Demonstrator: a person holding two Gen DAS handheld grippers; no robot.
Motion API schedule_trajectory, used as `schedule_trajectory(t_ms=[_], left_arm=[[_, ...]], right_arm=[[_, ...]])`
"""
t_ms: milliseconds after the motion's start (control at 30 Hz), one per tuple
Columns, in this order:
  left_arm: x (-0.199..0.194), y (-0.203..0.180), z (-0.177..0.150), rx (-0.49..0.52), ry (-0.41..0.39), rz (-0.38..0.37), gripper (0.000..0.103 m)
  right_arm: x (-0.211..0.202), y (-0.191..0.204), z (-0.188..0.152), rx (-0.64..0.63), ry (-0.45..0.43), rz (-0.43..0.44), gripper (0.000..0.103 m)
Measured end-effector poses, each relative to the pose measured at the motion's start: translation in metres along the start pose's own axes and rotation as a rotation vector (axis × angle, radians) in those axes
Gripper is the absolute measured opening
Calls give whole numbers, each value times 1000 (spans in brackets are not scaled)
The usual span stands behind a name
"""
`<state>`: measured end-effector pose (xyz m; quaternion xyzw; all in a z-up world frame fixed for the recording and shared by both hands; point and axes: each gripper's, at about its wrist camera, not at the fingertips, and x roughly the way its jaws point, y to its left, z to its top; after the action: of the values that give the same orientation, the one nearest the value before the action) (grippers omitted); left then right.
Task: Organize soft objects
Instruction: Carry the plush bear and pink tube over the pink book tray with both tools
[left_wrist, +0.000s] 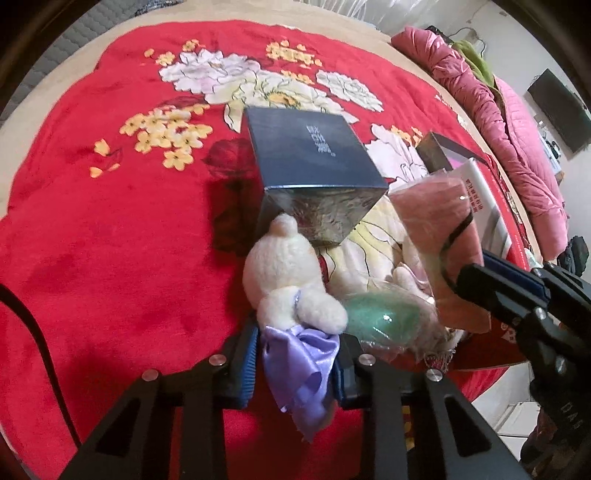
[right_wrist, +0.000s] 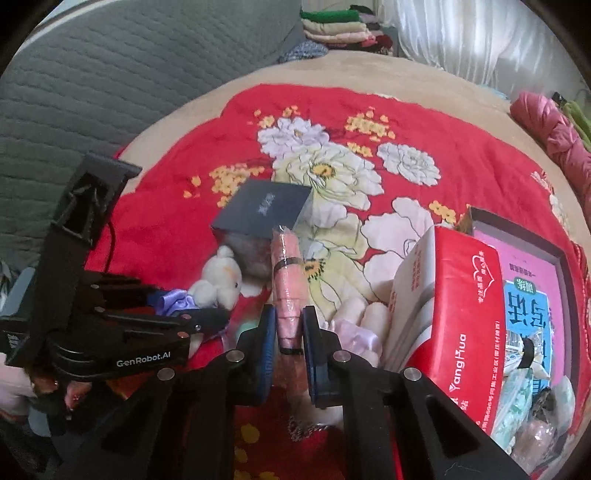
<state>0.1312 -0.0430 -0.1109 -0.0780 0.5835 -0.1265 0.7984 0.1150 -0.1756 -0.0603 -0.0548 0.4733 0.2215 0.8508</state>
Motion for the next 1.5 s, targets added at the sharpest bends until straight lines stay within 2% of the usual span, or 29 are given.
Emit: schedule_trajectory(t_ms=[433,800,1300,1500], left_arm=[[-39,-5,-7,28,-79,34,32],[-75,-14,-14,49,-141,83,32],[-134,-49,-4,94,-239,101,32],[-153,-59,0,79,-278,79,32]], right_arm=[[-17,12,-5,21,-26,27,15],[-42,20,-6,28,-75,8,15],[-108,-3,-11,99,-194,-79,15],[-133,-17,-16,136,-236,-133,15]])
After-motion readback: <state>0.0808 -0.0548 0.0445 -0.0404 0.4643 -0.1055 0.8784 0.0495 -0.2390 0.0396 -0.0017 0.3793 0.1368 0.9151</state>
